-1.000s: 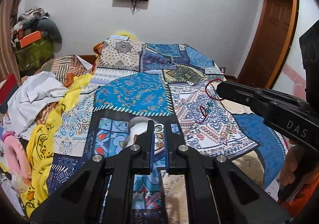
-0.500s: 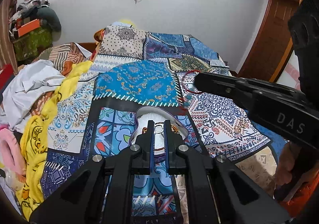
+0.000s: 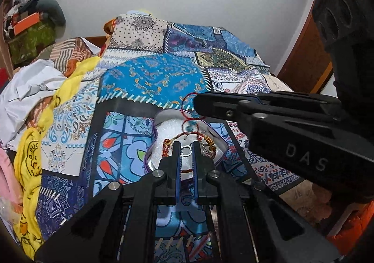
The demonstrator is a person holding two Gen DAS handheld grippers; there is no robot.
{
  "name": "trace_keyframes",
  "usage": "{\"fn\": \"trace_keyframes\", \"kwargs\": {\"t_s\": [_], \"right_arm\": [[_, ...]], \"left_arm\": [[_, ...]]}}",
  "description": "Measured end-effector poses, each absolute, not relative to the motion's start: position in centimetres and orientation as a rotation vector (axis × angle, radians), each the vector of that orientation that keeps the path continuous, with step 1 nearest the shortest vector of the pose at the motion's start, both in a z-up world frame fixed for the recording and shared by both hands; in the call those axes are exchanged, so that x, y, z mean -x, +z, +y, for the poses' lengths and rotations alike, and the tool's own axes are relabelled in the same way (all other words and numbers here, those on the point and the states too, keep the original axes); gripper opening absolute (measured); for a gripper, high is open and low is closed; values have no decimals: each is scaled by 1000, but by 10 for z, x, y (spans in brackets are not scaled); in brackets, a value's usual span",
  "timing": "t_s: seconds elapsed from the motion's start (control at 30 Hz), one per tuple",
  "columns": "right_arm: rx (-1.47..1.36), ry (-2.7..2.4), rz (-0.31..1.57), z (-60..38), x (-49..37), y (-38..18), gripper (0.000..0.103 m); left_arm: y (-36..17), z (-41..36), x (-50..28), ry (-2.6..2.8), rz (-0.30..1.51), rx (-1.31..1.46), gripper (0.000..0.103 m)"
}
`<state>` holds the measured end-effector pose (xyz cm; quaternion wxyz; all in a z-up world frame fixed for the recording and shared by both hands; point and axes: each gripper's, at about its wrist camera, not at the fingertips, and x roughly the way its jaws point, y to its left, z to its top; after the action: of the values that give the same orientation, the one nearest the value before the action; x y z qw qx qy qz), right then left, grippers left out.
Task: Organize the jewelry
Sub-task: 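Lower both tools over the tin and open them to drop the pieces, then withdraw both tools from the tin toward the gold rings on the cloth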
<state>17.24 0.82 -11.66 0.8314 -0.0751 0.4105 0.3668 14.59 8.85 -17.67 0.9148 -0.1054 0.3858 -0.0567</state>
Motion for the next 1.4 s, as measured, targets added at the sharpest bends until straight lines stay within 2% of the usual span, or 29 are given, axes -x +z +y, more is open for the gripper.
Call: {"fn": "trace_keyframes", "kwargs": {"t_s": [0.23, 0.33, 0.5, 0.57, 0.67, 0.83, 1.0, 1.4], "right_arm": [[161, 774, 926, 10, -177, -124, 6], [155, 771, 929, 7, -177, -122, 14], [156, 752, 871, 0, -168, -108, 35], [163, 739, 841, -4, -164, -100, 37], [158, 726, 814, -11, -160, -90, 37], [144, 704, 777, -24, -153, -76, 37], [125, 680, 743, -43, -145, -65, 37], [90, 574, 701, -99, -134, -50, 38]], "left_arm": [[-178, 90, -149, -96, 803, 227, 7], [-177, 94, -149, -86, 804, 241, 7], [-169, 96, -145, -75, 796, 244, 7], [-165, 95, -142, -69, 788, 238, 10], [-155, 93, -138, -61, 770, 232, 16], [-140, 89, -131, -53, 742, 222, 17], [-124, 80, -124, -49, 711, 203, 24], [-105, 43, -127, -95, 689, 176, 29]]}}
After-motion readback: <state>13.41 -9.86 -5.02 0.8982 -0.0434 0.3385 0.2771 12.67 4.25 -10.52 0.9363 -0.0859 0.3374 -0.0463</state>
